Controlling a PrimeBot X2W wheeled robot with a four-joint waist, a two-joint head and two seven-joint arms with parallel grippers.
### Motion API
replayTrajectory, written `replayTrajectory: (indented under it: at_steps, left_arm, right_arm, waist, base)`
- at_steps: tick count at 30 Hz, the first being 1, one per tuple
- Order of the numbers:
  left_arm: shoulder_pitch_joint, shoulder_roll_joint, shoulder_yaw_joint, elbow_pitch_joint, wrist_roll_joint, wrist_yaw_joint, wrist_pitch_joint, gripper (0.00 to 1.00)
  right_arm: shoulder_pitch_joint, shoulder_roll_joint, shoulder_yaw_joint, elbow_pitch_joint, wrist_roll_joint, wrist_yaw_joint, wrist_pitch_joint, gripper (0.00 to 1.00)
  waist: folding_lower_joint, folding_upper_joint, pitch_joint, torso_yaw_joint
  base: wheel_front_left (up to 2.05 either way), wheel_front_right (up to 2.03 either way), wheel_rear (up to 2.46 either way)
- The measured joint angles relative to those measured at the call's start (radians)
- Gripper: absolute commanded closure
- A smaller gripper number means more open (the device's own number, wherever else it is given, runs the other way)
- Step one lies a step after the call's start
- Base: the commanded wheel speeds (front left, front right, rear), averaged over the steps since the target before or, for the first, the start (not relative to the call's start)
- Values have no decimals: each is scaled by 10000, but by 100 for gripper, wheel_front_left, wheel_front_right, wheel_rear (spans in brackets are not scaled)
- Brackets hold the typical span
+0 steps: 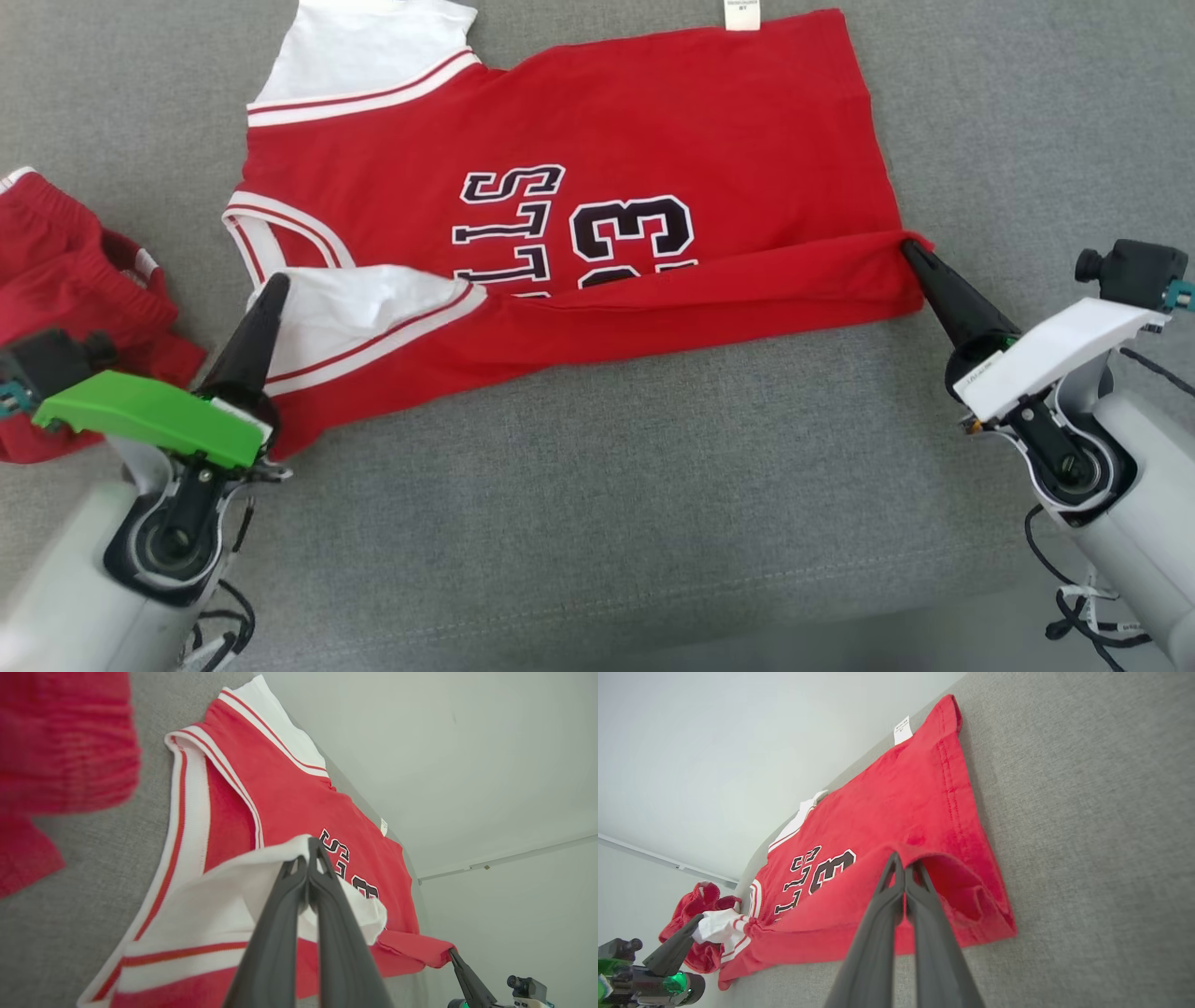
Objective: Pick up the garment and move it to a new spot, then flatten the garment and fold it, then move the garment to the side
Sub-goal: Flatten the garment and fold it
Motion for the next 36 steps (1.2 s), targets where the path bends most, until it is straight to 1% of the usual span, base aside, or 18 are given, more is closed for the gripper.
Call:
replayTrajectory:
  at_steps: [5,15,21,22,23,24,25,26,27,36]
  left_arm:
    - [-593,-372,-102,514,165,0,96,100]
    - [-1345,-654,-82,1801,372,0,35,100]
    - [-1781,-963,-240,2380,451,0,36,100]
    - [-1832,-993,-297,2443,487,0,38,100]
    - [-1884,-1020,-337,2512,539,0,38,100]
    - [-1946,-1055,-359,2592,585,0,38,76]
    - [-2000,-1087,-366,2671,617,0,38,56]
    - [-2036,-1116,-370,2736,639,0,36,0]
    - [-2065,-1145,-376,2778,669,0,35,0]
    - [-2175,-1223,-493,2855,1064,0,-412,0]
  right_arm:
    - [-393,161,6,261,209,0,205,100]
    - [-1087,261,71,966,265,0,391,100]
    - [-1447,391,178,1313,301,0,393,100]
    - [-1496,453,219,1367,301,0,393,98]
    - [-1550,512,255,1429,299,0,391,88]
    - [-1608,546,282,1475,286,0,391,74]
    - [-1655,564,301,1513,284,0,389,65]
    - [-1692,568,320,1565,280,0,385,32]
    - [-1732,570,351,1605,240,0,378,0]
    - [-1842,765,347,1973,92,0,-347,0]
  waist:
    - [0,0,107,0]
    - [0,0,270,20]
    - [0,0,365,53]
    - [0,0,380,60]
    - [0,0,392,66]
    - [0,0,404,73]
    - [0,0,414,78]
    - [0,0,421,83]
    - [0,0,426,88]
    - [0,0,342,147]
  base:
    - [0,0,0]
    - [0,0,0]
    - [0,0,0]
    - [0,0,0]
    - [0,0,0]
    - [0,0,0]
    - [0,0,0]
    - [0,0,0]
    - [0,0,0]
    - [0,0,0]
